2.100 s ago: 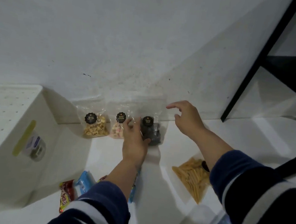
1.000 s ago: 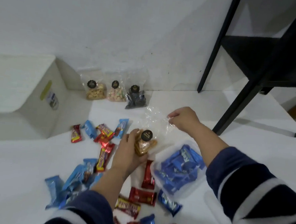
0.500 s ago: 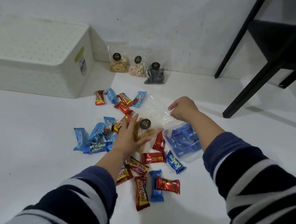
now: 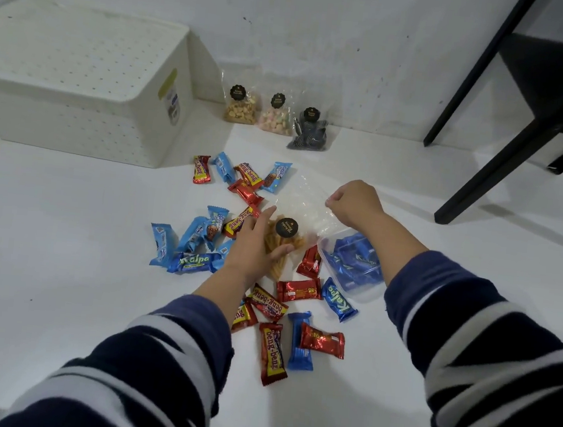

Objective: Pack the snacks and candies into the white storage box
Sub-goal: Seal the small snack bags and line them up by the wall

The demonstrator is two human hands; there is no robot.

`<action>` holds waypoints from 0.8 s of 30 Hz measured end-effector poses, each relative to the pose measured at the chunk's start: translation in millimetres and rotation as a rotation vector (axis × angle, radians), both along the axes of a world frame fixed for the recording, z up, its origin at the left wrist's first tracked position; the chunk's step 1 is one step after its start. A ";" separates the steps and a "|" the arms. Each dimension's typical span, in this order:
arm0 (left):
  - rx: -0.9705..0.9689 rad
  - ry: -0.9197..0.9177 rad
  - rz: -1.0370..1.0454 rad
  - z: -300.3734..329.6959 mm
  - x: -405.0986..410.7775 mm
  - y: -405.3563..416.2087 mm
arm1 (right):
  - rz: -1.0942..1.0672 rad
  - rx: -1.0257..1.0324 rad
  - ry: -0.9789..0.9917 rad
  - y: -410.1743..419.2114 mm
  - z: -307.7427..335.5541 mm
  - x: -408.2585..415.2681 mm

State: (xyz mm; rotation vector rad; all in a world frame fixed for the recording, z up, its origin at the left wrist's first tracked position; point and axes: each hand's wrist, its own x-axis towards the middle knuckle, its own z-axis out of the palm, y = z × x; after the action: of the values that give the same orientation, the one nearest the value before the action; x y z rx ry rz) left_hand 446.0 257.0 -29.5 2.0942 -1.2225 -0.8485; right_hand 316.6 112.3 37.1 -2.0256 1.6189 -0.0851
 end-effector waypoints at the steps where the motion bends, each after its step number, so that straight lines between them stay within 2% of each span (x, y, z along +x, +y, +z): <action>1: 0.000 -0.003 0.001 -1.0 -0.4 0.9 | -0.001 -0.003 0.009 0.7 -2.1 0.9; 11: -0.010 -0.004 -0.025 -4.3 5.0 -0.4 | 0.031 0.031 -0.023 -2.0 7.5 10.4; 17: -0.024 -0.005 -0.051 -9.1 8.6 -9.0 | -0.007 -0.018 0.087 -6.4 -1.3 17.5; 21: -0.037 -0.013 -0.071 -9.5 9.2 -9.9 | -0.050 0.061 -0.065 -5.5 0.9 17.0; 24: -0.031 -0.008 -0.082 -9.4 9.2 -10.3 | -0.057 0.010 -0.143 -9.3 4.9 20.7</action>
State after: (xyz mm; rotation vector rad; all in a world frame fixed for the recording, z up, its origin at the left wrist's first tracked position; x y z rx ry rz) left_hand 455.2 246.7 -38.9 2.0372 -1.3251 -0.8521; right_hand 337.3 103.0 42.0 -1.9197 1.5846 -0.2372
